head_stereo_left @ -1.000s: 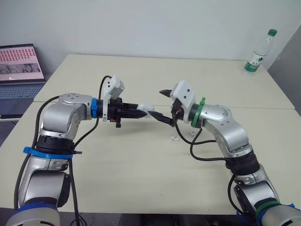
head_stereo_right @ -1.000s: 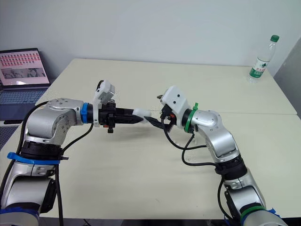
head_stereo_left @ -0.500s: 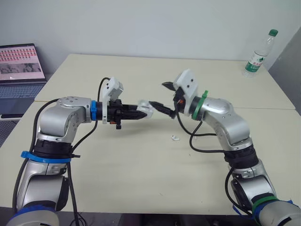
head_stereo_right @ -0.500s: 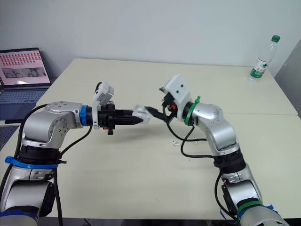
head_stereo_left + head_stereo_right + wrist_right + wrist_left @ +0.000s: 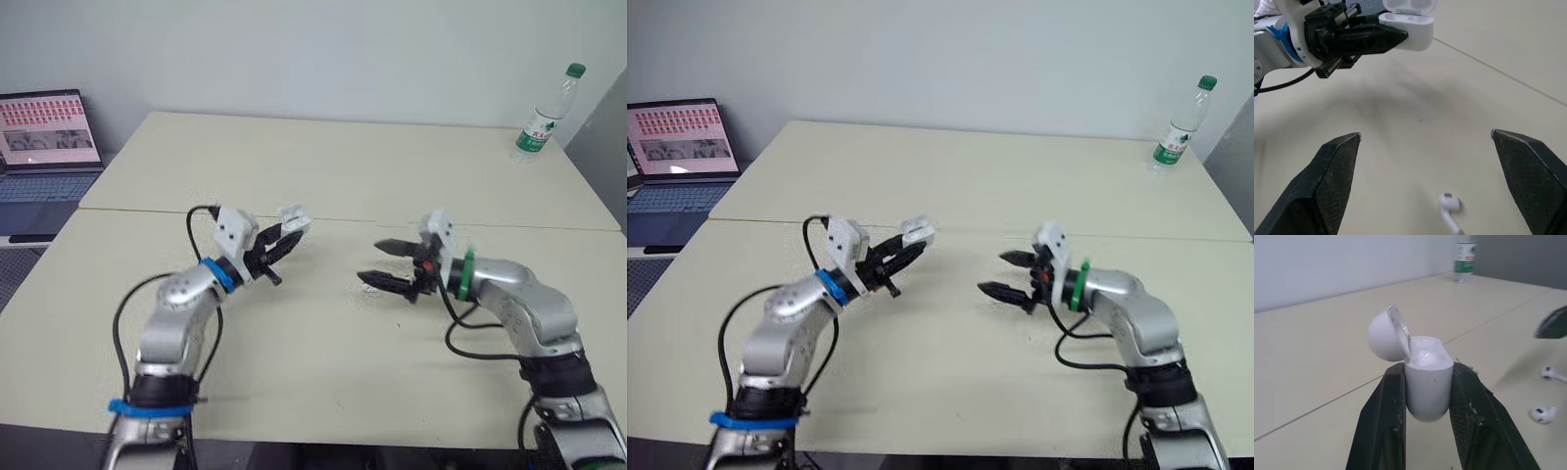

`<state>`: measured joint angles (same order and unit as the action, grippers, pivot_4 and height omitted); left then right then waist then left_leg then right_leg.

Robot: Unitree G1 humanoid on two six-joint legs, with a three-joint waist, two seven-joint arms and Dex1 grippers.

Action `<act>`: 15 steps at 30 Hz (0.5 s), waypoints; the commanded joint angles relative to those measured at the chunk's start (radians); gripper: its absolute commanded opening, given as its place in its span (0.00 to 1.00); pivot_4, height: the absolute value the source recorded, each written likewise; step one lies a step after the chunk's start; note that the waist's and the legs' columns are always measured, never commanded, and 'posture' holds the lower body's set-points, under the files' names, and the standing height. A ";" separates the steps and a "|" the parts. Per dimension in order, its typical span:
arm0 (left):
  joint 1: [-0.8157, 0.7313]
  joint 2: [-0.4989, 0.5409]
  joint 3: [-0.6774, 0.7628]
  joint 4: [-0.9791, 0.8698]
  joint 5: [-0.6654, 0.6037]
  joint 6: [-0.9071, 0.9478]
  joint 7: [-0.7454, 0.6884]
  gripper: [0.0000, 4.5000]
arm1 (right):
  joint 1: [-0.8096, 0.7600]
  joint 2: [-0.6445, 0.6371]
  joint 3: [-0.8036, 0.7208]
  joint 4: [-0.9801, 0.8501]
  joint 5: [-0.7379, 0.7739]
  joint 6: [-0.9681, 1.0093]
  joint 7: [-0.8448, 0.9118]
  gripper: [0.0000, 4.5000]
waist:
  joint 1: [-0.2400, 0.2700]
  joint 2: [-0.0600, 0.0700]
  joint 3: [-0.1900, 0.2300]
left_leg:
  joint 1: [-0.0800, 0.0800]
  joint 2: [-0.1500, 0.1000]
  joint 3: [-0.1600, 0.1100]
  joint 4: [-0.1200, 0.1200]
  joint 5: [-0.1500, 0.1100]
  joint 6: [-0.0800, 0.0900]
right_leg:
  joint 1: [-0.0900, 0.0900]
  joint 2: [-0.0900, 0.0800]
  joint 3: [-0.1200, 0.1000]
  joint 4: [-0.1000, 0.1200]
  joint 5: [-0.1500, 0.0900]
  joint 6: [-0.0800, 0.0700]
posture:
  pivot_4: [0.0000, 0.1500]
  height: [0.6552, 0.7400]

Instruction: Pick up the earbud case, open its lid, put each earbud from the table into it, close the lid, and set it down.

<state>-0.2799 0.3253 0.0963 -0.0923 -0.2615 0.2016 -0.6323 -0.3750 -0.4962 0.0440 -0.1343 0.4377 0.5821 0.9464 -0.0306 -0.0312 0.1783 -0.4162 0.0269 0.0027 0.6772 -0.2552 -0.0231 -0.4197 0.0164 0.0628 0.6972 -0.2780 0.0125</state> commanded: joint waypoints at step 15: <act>0.153 -0.044 0.054 -0.102 0.029 -0.162 0.209 0.19 | 0.133 -0.017 -0.135 0.040 -0.027 -0.263 -0.082 0.99 | 0.001 0.000 0.000 | 0.001 0.000 0.000 0.000 0.000 0.000 | 0.001 0.000 0.000 -0.001 0.000 0.000 | 1.00 1.00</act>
<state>-0.1264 0.2727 0.1369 -0.1369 -0.2212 0.0564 -0.4243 -0.2363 -0.5204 -0.0327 -0.0756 0.3960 0.3372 0.9085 -0.0294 -0.0316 0.1780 -0.4156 0.0266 0.0025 0.6772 -0.2552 -0.0231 -0.4184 0.0168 0.0630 0.6968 -0.2780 0.0126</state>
